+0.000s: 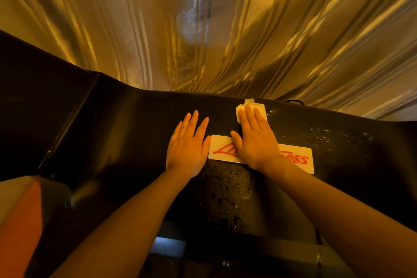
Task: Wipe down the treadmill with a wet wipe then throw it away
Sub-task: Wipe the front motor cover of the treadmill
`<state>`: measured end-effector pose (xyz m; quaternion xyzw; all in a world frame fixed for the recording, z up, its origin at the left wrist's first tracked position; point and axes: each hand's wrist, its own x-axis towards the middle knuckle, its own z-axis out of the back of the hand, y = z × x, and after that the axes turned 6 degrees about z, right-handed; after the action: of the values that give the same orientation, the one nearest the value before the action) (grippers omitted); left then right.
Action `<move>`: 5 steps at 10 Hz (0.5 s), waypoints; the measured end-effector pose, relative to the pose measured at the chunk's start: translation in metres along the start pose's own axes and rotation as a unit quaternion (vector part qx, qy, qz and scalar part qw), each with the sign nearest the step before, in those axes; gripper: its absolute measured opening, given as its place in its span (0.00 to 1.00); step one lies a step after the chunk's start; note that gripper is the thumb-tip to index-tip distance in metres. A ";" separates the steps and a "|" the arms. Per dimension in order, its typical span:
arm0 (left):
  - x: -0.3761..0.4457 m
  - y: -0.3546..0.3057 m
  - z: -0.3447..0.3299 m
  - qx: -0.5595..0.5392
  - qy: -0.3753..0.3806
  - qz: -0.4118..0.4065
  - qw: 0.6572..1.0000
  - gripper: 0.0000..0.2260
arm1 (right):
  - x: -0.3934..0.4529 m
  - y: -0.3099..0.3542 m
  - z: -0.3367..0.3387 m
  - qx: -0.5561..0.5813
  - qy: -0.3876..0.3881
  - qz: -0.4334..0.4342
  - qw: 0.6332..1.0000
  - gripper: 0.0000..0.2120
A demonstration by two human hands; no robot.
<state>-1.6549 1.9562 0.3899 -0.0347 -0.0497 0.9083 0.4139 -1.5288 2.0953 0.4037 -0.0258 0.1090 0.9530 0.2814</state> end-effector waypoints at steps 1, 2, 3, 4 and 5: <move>0.000 0.000 0.000 -0.003 -0.001 -0.002 1.000 0.25 | -0.026 0.005 -0.013 -0.008 -0.022 0.027 0.999 0.34; 0.000 0.000 0.001 -0.001 0.000 -0.002 1.000 0.25 | -0.045 0.006 -0.025 -0.016 -0.031 0.041 0.999 0.36; -0.001 0.000 0.000 0.004 -0.001 -0.001 1.000 0.25 | -0.045 0.006 -0.026 -0.008 -0.035 0.033 0.999 0.35; 0.000 -0.001 0.000 0.005 0.001 0.000 1.000 0.25 | -0.040 0.005 -0.025 -0.002 -0.036 0.030 0.999 0.36; 0.001 0.000 0.000 0.001 0.002 -0.001 1.000 0.25 | -0.027 -0.001 -0.017 0.009 -0.045 0.017 0.999 0.36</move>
<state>-1.6552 1.9570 0.3901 -0.0355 -0.0477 0.9080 0.4147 -1.5057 2.0780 0.3901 0.0212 0.1057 0.9568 0.2700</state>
